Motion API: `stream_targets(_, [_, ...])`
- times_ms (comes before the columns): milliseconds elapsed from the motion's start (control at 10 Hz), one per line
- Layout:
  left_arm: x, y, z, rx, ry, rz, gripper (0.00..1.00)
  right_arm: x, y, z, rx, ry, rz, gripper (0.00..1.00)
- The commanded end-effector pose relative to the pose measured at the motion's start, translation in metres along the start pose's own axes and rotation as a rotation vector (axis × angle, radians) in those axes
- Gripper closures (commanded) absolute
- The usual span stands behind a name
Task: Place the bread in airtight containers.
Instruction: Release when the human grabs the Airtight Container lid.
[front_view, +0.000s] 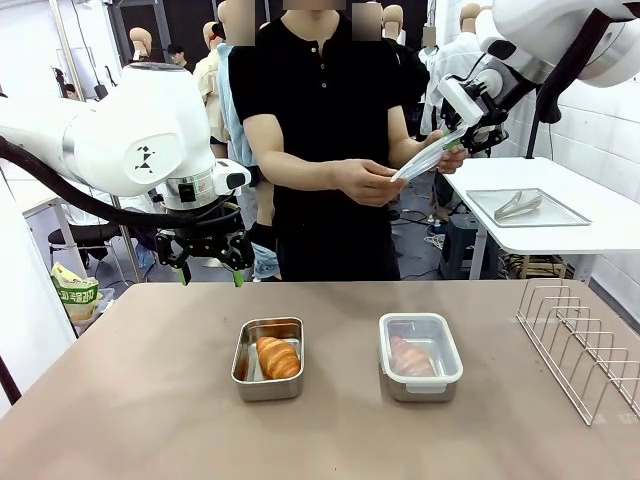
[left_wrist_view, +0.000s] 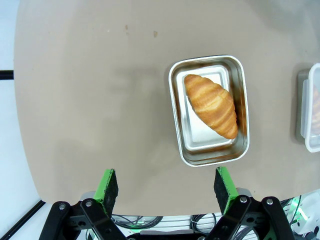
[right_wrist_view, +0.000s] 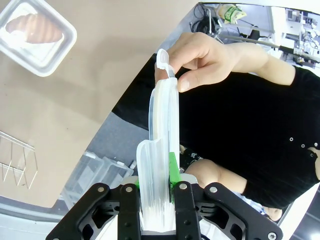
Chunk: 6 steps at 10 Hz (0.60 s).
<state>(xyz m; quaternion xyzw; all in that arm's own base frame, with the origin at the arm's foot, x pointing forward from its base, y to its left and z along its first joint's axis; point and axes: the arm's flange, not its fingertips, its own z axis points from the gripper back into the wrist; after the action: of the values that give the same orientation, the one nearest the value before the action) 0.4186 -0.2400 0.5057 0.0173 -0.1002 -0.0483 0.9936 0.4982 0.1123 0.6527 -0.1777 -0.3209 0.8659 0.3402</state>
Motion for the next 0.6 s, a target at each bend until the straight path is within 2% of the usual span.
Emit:
stream_targets(0, [0.0006, 0.0023, 0.0018, 0.004, 0.002, -0.003, 0.00, 0.0013, 0.0008, 0.0021, -0.002, -0.004, -0.001, 1.00])
stream_targets(500, [0.0006, 0.0023, 0.0018, 0.004, 0.002, -0.003, 0.00, 0.0013, 0.0008, 0.0021, -0.002, -0.004, -0.001, 1.00])
